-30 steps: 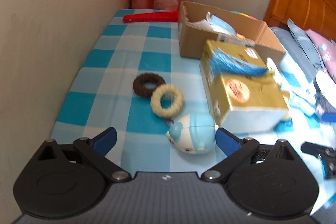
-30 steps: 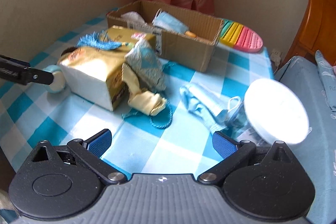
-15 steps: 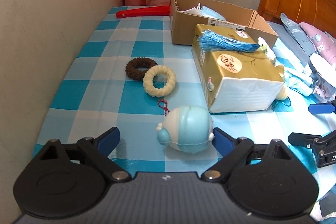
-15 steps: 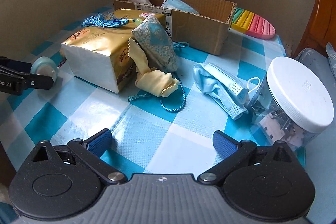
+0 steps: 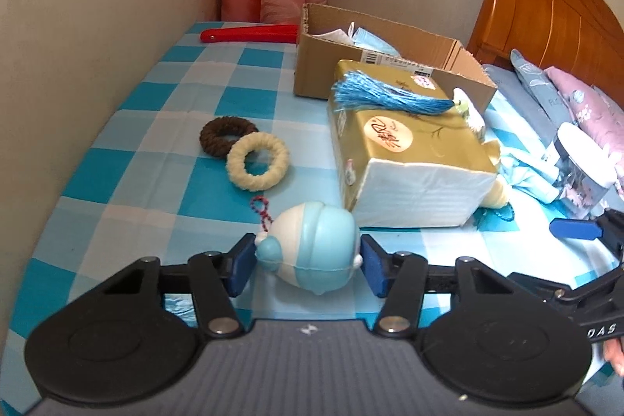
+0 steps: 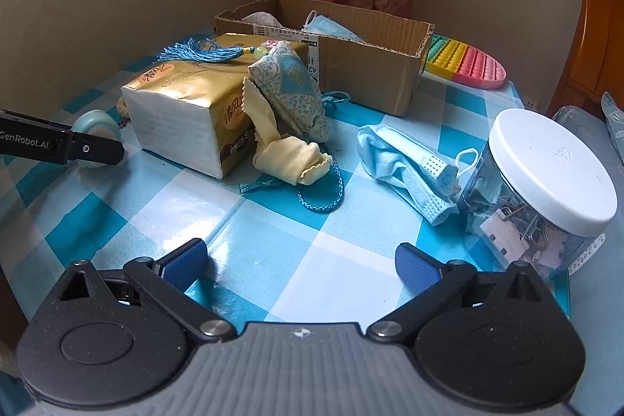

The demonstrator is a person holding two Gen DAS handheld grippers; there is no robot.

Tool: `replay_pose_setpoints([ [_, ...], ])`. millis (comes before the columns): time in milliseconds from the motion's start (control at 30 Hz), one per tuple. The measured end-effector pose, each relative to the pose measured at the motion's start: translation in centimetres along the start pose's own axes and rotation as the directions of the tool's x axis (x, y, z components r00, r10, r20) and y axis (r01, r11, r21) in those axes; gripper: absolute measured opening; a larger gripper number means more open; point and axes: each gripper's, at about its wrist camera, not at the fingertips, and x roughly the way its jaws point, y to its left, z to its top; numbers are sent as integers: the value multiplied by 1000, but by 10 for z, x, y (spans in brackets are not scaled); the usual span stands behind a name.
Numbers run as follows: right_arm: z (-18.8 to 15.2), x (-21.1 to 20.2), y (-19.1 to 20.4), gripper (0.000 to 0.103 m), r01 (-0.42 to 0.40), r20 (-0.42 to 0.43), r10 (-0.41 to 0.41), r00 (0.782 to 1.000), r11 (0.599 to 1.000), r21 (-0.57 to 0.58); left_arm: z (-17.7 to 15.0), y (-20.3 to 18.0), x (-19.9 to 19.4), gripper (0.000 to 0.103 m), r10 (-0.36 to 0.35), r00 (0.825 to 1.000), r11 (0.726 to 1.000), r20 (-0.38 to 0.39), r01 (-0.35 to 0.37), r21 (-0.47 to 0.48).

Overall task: Organize soft objects
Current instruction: 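Grasp the yellow cloth with the right tool while the left tool holds the toy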

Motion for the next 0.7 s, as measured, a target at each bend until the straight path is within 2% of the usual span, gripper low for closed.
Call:
replay_pose_setpoints([
  [133,-1,-1,0,103,0,9,0,1000,1000,2,1,-1,1,54,-3,1000,1000,2,3,2],
  [333,8,4,0,103,-10,-28,10,1000,1000,-8,-2,3,-3,54,50,999,999,15,-50,17],
  [500,20,7,2,103,-57,-33,56,998,997,-51,-3,6,-2,54,47,999,999,16,-47,3],
  [700,39,14,5,103,-33,-9,32,999,989,-145,-2,7,-1,54,42,999,999,15,-42,-3],
])
